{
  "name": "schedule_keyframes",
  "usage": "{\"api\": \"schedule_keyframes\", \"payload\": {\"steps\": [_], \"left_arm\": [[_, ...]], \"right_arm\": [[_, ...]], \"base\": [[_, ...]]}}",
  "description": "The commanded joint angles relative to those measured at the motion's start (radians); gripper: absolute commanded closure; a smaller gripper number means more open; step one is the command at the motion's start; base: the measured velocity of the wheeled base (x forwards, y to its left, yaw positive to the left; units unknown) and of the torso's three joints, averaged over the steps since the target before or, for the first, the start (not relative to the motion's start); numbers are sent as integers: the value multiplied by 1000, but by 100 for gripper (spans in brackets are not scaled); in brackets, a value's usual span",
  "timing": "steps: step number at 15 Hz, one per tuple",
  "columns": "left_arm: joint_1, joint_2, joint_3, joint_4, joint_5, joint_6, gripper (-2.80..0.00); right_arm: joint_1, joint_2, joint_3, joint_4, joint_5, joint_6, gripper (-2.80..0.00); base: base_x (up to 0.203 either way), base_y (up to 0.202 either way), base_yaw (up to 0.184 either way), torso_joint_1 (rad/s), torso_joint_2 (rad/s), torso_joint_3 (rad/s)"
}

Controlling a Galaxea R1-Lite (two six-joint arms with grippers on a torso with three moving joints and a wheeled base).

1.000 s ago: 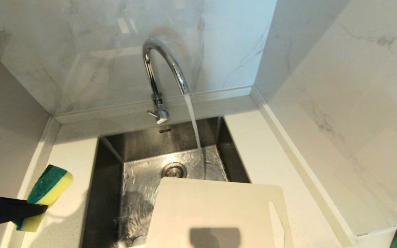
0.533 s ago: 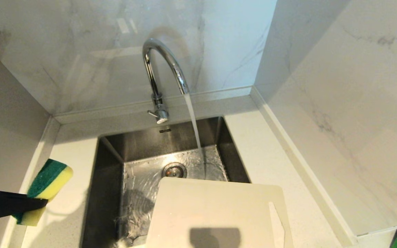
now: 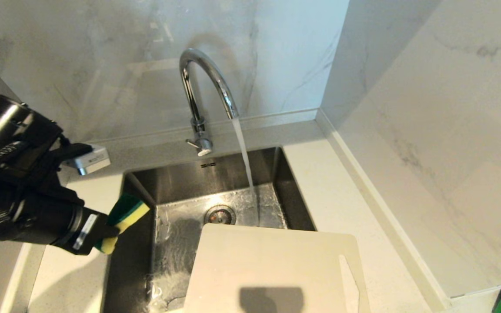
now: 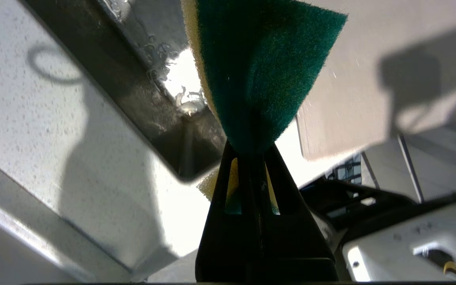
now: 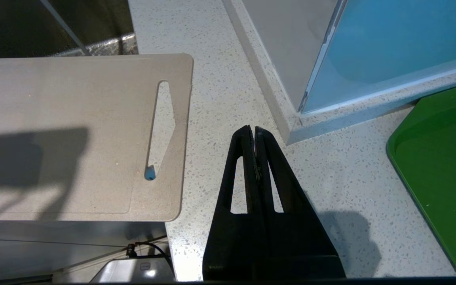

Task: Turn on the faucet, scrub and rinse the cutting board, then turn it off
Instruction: Put down the cleaning cloth

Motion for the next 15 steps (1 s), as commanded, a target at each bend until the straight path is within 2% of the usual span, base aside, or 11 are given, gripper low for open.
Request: {"api": "schedule_keyframes", "payload": {"steps": [1, 3, 7, 10, 13, 15], "left_arm": [[71, 195, -108, 26, 2, -8, 0], [185, 258, -168, 61, -13, -16, 0], [426, 361, -212, 72, -74, -48, 0], [555, 435, -269, 70, -86, -51, 0], [616, 481, -272, 69, -89, -52, 0], [623, 495, -272, 55, -102, -51, 0]], "right_arm": [[0, 0, 0, 0, 0, 0, 0], [0, 0, 0, 0, 0, 1, 0], [0, 0, 0, 0, 0, 0, 0], [0, 0, 0, 0, 0, 0, 0], [0, 0, 0, 0, 0, 0, 0], [0, 0, 0, 0, 0, 0, 0]], "base": [[0, 0, 0, 0, 0, 0], [0, 0, 0, 0, 0, 0], [0, 0, 0, 0, 0, 0], [0, 0, 0, 0, 0, 0], [0, 0, 0, 0, 0, 0], [0, 0, 0, 0, 0, 0]]}}
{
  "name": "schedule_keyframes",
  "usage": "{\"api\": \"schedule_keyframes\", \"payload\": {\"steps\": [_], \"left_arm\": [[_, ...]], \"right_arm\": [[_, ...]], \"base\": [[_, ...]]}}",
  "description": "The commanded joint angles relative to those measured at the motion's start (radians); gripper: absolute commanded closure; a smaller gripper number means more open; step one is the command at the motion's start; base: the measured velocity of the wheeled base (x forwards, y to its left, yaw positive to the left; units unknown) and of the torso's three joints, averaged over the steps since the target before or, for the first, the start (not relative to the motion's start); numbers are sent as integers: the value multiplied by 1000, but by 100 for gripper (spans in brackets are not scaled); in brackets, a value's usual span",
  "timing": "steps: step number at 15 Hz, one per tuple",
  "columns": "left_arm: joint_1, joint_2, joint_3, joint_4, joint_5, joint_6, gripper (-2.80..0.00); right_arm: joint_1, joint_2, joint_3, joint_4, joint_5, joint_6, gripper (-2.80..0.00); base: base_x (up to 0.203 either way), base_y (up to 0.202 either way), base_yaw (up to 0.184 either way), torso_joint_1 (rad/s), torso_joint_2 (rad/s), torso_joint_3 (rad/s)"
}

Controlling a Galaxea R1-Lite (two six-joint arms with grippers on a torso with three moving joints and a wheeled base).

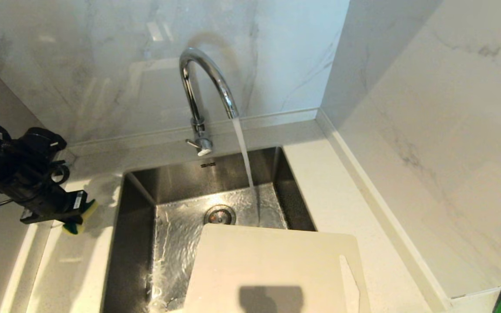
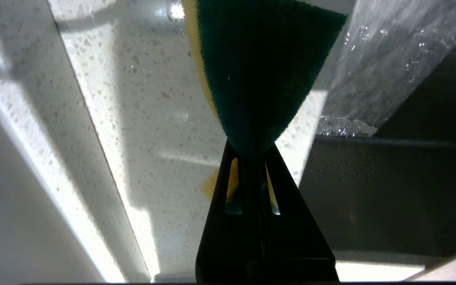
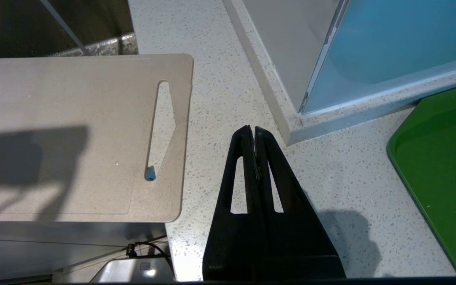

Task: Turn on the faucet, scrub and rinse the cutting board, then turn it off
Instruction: Put down the cleaning cloth

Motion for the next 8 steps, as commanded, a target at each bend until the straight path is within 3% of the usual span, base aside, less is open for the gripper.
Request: {"api": "schedule_keyframes", "payload": {"steps": [1, 8], "left_arm": [[11, 30, 11, -23, -3, -1, 0], [36, -35, 138, -37, -33, 4, 0]], "right_arm": [[0, 0, 0, 0, 0, 0, 0], [0, 0, 0, 0, 0, 0, 0]], "base": [[0, 0, 0, 0, 0, 0], [0, 0, 0, 0, 0, 0]]}}
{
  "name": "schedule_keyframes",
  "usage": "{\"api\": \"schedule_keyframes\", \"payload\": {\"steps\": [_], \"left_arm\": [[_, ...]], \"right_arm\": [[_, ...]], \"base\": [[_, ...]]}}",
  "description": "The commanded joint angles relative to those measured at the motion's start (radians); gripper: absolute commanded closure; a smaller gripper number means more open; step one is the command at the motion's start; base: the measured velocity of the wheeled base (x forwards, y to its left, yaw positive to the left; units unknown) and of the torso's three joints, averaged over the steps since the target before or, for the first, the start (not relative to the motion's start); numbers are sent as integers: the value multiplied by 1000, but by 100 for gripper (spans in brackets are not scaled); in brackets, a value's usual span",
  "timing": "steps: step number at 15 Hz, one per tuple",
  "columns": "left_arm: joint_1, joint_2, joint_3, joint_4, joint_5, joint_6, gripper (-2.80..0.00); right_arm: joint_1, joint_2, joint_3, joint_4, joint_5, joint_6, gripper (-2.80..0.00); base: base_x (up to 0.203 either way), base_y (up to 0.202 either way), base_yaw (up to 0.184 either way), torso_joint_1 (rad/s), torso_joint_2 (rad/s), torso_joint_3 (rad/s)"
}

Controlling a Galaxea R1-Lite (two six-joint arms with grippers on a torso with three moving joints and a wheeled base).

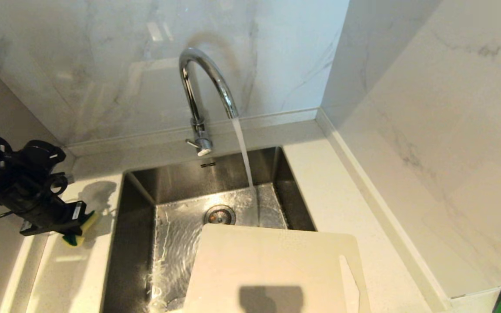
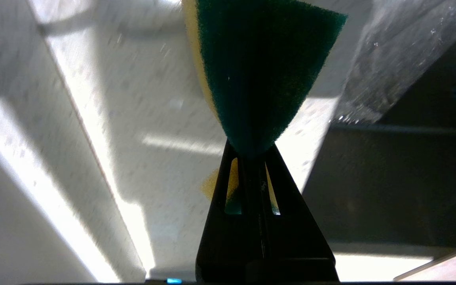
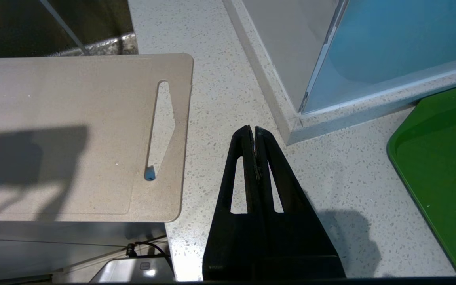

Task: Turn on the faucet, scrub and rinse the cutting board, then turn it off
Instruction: Put down the cleaning cloth

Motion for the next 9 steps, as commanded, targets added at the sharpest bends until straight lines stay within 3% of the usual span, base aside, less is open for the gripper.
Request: {"api": "schedule_keyframes", "payload": {"steps": [1, 6, 7, 9], "left_arm": [[24, -36, 59, -14, 0, 3, 0], [47, -32, 84, -46, 0, 28, 0], [46, -30, 88, -53, 0, 32, -280], [46, -29, 84, -55, 1, 44, -280]], "right_arm": [[-1, 0, 0, 0, 0, 0, 0], [-1, 0, 0, 0, 0, 0, 0], [-1, 0, 0, 0, 0, 0, 0], [0, 0, 0, 0, 0, 0, 0]], "base": [[0, 0, 0, 0, 0, 0], [0, 0, 0, 0, 0, 0], [0, 0, 0, 0, 0, 0], [0, 0, 0, 0, 0, 0]]}}
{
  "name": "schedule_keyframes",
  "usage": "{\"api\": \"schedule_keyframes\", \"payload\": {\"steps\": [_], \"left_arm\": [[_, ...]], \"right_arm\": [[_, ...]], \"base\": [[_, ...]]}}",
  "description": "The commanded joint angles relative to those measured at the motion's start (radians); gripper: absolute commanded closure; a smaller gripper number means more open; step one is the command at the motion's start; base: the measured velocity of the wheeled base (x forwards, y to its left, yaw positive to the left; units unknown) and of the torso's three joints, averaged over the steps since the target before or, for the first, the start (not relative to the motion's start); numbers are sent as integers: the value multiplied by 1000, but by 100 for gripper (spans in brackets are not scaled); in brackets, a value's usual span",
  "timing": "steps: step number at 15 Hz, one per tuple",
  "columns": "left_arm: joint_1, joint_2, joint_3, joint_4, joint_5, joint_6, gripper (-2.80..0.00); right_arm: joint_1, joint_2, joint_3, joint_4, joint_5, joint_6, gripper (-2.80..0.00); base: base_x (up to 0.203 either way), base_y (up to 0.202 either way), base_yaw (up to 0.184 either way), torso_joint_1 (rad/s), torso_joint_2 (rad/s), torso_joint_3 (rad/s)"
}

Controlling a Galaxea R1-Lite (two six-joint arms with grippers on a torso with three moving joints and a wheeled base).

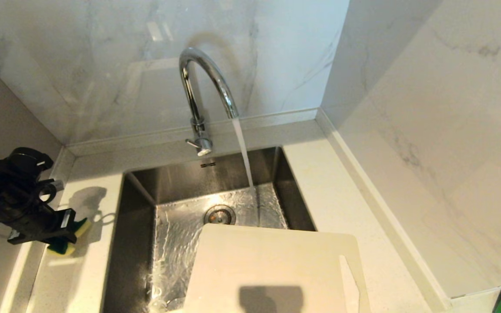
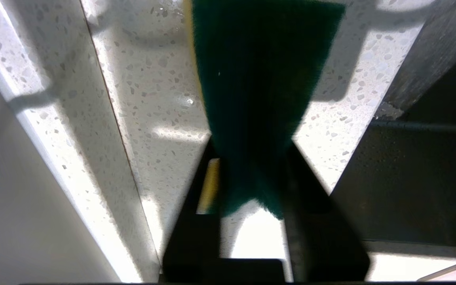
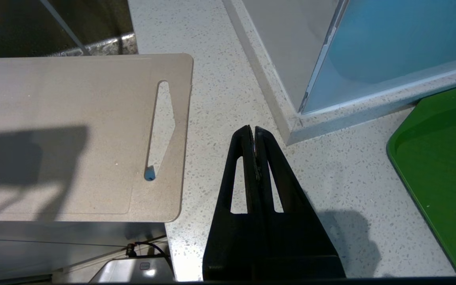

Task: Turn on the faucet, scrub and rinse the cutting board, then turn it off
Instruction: Put down the cleaning cloth, then turn off the tap

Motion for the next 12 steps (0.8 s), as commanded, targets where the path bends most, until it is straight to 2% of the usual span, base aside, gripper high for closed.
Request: {"api": "schedule_keyframes", "payload": {"steps": [1, 4, 7, 9, 12], "left_arm": [[-1, -1, -4, 3, 1, 4, -280], [-9, -13, -7, 5, 1, 18, -280], [-22, -68, -19, 13, 2, 65, -280], [-64, -104, -72, 16, -5, 147, -280], [-177, -100, -152, 17, -39, 173, -280]], "right_arm": [[0, 0, 0, 0, 0, 1, 0], [0, 0, 0, 0, 0, 1, 0], [0, 0, 0, 0, 0, 1, 0], [0, 0, 0, 0, 0, 1, 0], [0, 0, 0, 0, 0, 1, 0]], "base": [[0, 0, 0, 0, 0, 0], [0, 0, 0, 0, 0, 0], [0, 0, 0, 0, 0, 0], [0, 0, 0, 0, 0, 0], [0, 0, 0, 0, 0, 0]]}}
